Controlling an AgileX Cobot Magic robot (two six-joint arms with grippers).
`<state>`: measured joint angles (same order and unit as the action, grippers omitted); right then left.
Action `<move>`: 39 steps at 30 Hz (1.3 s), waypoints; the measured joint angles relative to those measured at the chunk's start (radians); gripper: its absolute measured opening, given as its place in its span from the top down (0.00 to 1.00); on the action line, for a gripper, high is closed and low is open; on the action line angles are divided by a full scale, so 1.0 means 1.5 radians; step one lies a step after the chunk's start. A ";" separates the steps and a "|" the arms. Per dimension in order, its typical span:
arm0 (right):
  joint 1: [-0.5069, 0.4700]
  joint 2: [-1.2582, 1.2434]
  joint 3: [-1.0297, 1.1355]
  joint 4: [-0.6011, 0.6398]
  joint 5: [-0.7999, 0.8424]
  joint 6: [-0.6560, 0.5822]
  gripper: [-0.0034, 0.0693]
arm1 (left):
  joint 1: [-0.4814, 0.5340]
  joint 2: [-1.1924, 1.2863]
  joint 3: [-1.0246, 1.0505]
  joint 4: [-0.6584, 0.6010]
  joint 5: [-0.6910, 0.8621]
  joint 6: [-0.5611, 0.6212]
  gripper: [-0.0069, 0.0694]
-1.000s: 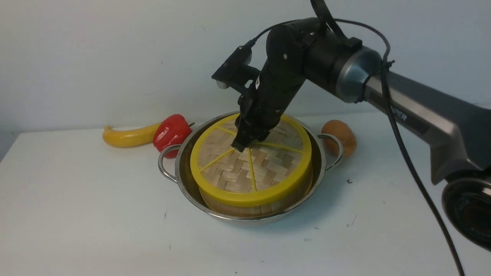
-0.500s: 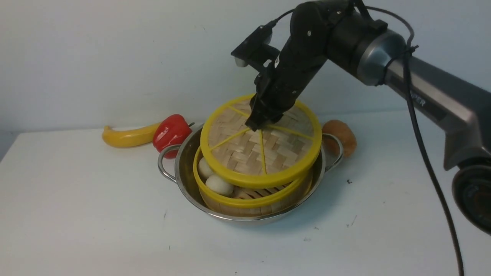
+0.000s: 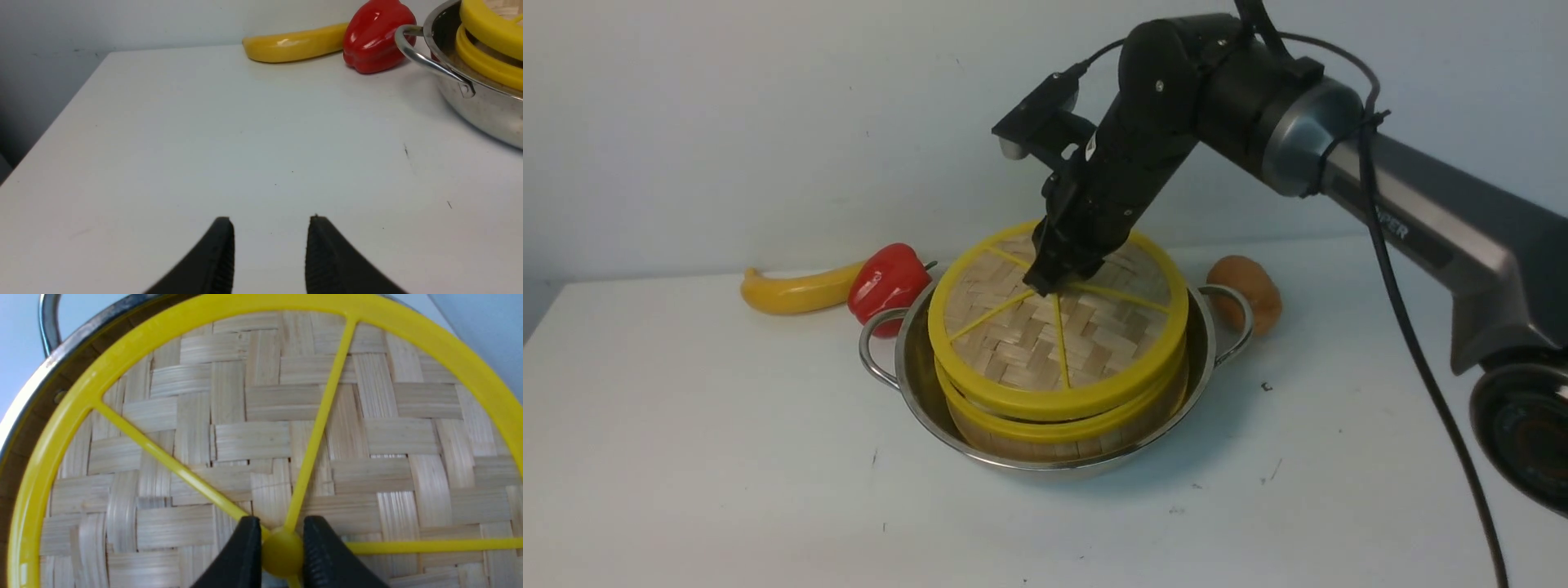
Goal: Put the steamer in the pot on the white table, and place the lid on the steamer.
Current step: 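Place the bamboo steamer lid onto the steamer basket in the pot with the right gripper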
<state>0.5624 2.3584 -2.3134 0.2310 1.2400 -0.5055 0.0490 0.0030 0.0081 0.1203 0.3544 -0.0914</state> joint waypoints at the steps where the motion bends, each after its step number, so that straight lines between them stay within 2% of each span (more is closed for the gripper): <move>1: 0.000 0.000 0.000 0.000 -0.001 0.000 0.76 | 0.000 0.000 0.000 0.000 0.000 0.000 0.59; 39: 0.001 0.000 0.014 0.020 0.003 0.031 0.76 | 0.000 0.000 0.000 0.000 0.000 0.000 0.59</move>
<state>0.5635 2.3584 -2.2921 0.2606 1.2446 -0.4591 0.0490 0.0030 0.0081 0.1203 0.3544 -0.0914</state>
